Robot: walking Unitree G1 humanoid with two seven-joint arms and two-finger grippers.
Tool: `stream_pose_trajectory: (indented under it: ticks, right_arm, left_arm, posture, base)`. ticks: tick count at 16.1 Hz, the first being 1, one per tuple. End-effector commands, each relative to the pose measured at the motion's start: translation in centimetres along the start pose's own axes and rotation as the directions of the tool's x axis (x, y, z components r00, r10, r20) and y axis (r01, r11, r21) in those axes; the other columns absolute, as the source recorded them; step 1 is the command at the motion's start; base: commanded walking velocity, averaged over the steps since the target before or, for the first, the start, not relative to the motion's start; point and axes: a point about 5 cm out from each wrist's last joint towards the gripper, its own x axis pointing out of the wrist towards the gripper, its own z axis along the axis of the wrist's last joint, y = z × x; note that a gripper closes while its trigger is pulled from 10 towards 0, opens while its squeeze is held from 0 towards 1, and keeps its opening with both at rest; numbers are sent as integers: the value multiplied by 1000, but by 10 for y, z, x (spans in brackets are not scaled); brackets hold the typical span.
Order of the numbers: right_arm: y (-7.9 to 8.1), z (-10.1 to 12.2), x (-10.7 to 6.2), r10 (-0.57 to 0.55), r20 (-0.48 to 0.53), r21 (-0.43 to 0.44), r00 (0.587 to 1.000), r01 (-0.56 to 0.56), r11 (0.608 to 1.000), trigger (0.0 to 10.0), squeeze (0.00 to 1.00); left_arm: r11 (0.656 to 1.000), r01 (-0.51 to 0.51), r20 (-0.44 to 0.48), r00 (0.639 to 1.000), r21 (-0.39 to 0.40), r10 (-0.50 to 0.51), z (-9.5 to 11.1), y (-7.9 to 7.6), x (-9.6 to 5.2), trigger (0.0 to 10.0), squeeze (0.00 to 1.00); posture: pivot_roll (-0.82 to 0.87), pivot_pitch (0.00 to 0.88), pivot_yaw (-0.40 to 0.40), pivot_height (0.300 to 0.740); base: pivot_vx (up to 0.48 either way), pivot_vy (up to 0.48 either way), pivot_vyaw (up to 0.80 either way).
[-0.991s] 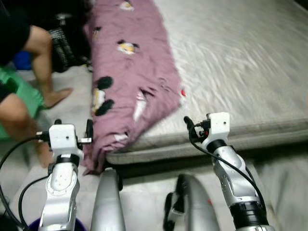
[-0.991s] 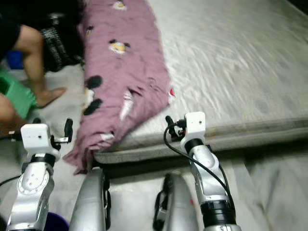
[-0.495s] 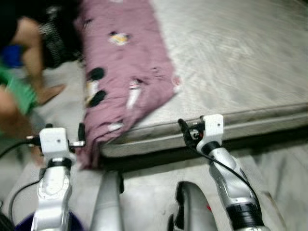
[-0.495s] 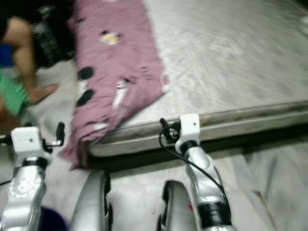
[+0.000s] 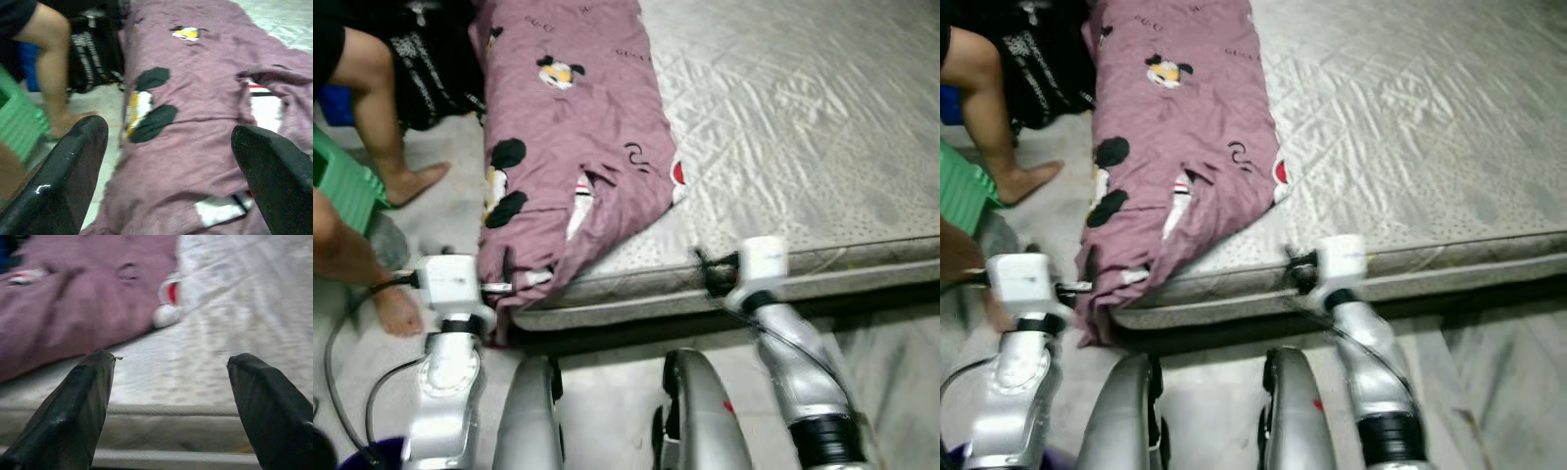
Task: Clean up the room
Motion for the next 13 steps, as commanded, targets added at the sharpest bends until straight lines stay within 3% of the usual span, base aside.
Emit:
stream_pose_trajectory:
  ticks: [1, 4, 10, 13]
  right_arm:
    - [11, 0, 2, 30, 2, 18, 1000, -30, 999, 10000, 0]
    - [11, 0, 2, 37, 4, 17, 999, -37, 999, 10000, 0]
    - [13, 0, 2, 51, 5, 9, 999, -51, 999, 10000, 0]
    - [11, -3, 3, 39, -13, 30, 999, -39, 999, 10000, 0]
  left_arm:
    - [1000, -24, -16, 1000, 7, 25, -3, 11, -3, 10000, 0]
    - [1000, -22, -30, 999, 7, 22, -4, 10, -2, 10000, 0]
    - [1000, -10, -31, 999, -2, 10, -4, 8, -1, 10000, 0]
    - [1000, -11, -34, 999, -3, 11, -5, 8, -1, 10000, 0]
  posture:
    - [57, 222, -24, 596]
    - [57, 222, -24, 596]
    - [54, 223, -24, 596]
    - [54, 223, -24, 596]
  base:
    - [0, 0, 0]
    - [104, 0, 0]
    - [43, 0, 781]
    - [262, 0, 0]
